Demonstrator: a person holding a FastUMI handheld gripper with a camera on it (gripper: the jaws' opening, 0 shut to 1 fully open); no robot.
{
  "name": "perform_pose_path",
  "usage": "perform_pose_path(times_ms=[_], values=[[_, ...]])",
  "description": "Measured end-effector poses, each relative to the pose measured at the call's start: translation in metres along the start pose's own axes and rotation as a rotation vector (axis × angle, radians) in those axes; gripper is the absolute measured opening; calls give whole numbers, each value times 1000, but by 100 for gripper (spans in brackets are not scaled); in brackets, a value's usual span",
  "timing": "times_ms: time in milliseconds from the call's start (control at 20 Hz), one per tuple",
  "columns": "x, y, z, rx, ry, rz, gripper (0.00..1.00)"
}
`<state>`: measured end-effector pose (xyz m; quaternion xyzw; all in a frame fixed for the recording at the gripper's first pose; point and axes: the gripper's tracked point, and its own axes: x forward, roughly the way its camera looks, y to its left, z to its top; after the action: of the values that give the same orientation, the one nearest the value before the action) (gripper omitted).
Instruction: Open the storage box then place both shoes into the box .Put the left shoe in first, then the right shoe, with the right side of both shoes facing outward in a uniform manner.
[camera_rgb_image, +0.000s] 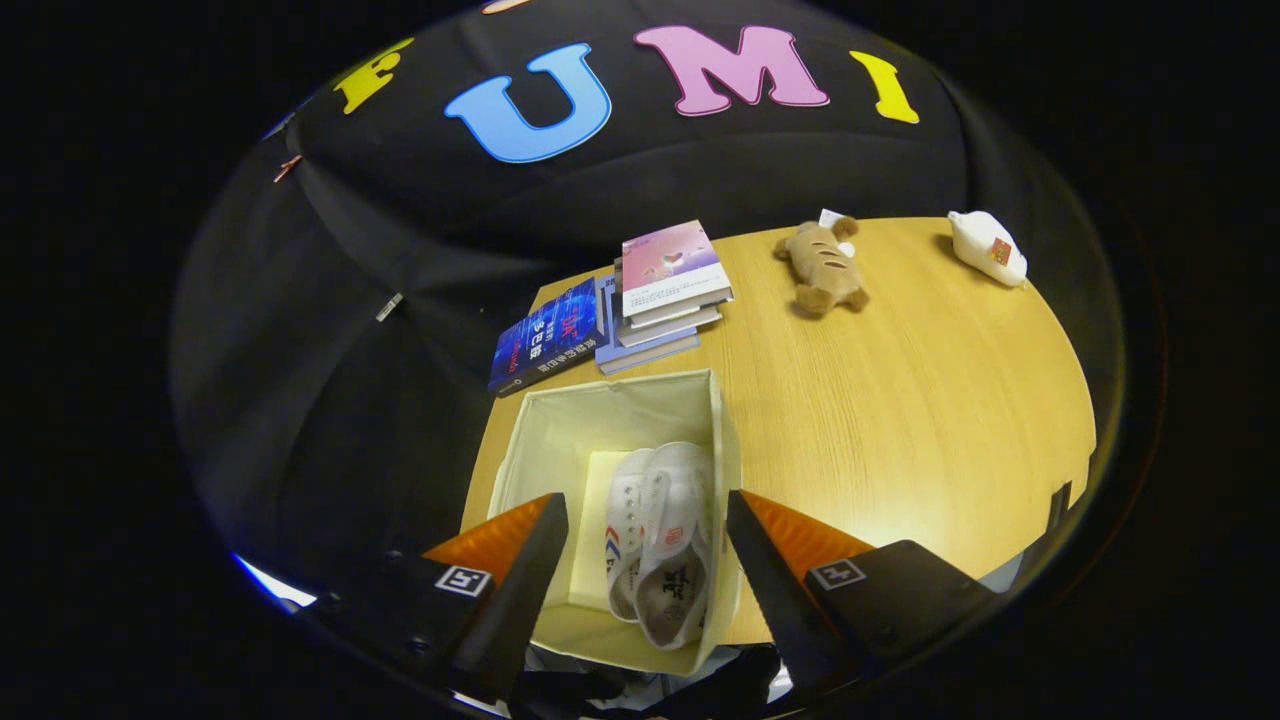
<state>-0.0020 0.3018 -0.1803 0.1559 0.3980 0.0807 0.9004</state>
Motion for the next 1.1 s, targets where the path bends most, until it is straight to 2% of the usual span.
perform_pose_path(times_ms=[300, 850, 1100], values=[[-58, -74, 52, -117, -150, -28, 99], [-176, -217, 183, -319, -559, -84, 99], [-214, -255, 210, -381, -694, -69, 99]])
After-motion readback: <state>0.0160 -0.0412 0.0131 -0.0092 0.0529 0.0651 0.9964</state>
